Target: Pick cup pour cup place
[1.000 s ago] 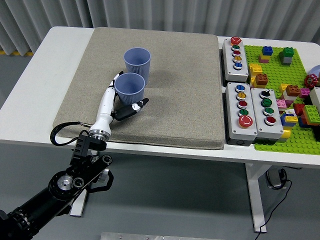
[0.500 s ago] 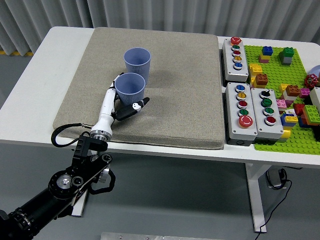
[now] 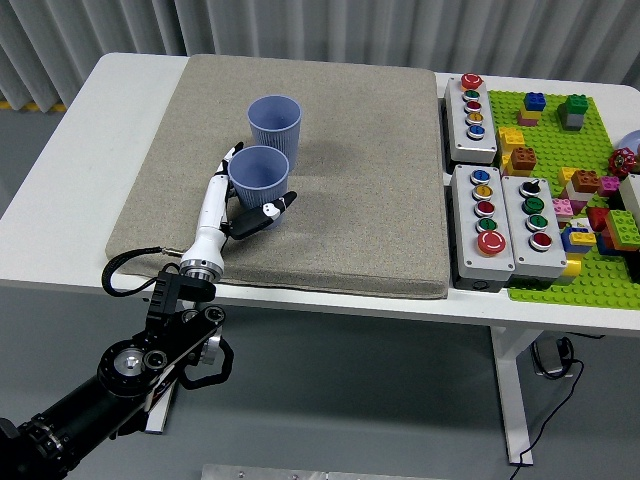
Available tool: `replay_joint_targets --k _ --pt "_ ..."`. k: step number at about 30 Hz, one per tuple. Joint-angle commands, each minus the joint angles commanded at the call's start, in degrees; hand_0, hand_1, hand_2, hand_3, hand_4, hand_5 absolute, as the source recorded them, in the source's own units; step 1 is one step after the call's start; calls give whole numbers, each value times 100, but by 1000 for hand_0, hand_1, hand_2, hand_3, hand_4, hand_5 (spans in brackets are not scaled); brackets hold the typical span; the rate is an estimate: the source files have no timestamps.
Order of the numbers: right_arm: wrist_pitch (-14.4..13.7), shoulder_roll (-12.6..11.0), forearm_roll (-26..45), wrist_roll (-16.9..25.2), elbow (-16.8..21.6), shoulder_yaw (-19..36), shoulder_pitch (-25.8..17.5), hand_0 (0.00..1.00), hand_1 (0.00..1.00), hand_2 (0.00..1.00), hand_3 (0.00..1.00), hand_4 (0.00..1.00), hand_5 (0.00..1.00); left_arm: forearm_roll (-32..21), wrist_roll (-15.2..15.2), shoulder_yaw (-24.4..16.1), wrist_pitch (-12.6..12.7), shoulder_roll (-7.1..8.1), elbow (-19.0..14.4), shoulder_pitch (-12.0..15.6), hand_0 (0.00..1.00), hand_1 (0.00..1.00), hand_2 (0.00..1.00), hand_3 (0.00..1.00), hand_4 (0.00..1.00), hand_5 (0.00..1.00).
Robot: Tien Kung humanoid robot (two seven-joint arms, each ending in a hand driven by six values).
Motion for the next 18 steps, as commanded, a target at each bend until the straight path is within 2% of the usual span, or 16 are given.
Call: replay_joint_targets --k 1,6,7,11,12,18 --pt "1 0 -1 1 0 0 2 700 705 671 634 54 313 -11 -11 9 2 0 2 -7 605 670 792 945 951 316" --pt "2 0 -2 1 0 1 9 700 705 671 634 54 313 -47 -36 45 15 0 25 -27 605 670 792 945 951 316" --pt "2 0 0 1 0 0 9 700 706 671 634 54 314 -57 -38 47 13 0 31 -27 601 664 779 897 949 311" --pt "2 0 2 -1 0 0 8 700 706 671 634 54 314 -96 -45 60 20 0 47 -27 601 664 779 897 949 311" --pt "2 1 -1 -2 1 2 8 700 706 671 634 54 314 -114 -52 66 30 0 47 -28 594 658 742 843 943 308" --pt "4 2 -14 -4 2 10 9 700 705 671 634 54 314 -208 -113 97 105 0 52 -38 594 658 742 843 943 308"
